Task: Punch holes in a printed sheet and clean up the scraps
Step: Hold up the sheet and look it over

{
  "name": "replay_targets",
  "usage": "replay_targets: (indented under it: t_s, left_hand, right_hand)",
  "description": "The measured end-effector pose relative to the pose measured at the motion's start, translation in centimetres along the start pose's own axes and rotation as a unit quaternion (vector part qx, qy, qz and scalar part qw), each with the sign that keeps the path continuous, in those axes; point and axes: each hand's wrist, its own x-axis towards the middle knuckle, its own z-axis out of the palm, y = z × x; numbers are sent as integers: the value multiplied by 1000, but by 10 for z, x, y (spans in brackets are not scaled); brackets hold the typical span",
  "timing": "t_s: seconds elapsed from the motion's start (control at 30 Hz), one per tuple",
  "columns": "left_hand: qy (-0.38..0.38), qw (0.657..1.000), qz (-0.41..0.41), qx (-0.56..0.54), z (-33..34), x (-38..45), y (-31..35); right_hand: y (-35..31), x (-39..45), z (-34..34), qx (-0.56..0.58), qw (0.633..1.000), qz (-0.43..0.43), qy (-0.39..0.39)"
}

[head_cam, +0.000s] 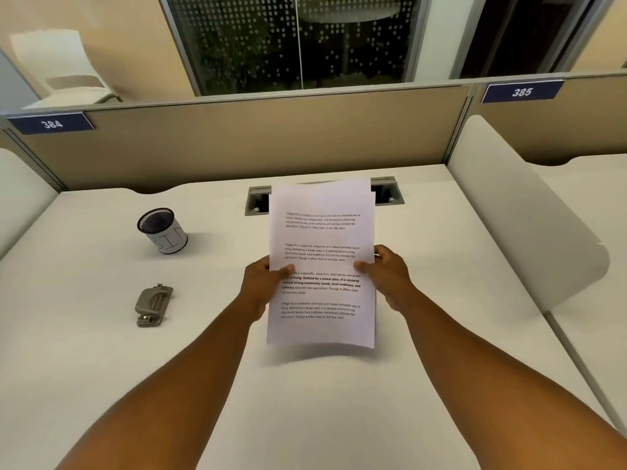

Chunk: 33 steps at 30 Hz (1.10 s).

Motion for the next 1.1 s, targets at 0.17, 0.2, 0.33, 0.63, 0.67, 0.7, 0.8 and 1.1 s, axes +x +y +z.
replay_targets:
  t_s: [0.17,0.2,0.33,0.63,0.67,0.7,0.8,1.1]
  left_hand:
    - [0,998,68,-12,7,-1,13]
    - [4,996,89,-10,8,-2,14]
    - [21,989,144,1,11,-3,11]
    - [-3,989,146,6,10,-6,8]
    - [-3,989,149,14,11,-7,9]
    - [-2,988,153,17,11,-7,11]
    - [1,986,165,7,12,-7,14]
    - [8,988,153,30,10,-6,7]
  right_hand:
    - [-12,-1,6,-34,997,-63,33]
    - [-14,-2,8,-45,995,-81,45]
    - [-13,-6,15,-93,985,-131,63]
    - [7,-9,10,-158,977,-136,55]
    - [7,-8,10,-164,975,-138,56]
    - [7,-8,10,-168,974,-142,58]
    - [1,-7,11,-177,970,-155,68]
    - [7,-12,8,-188,970,-139,60]
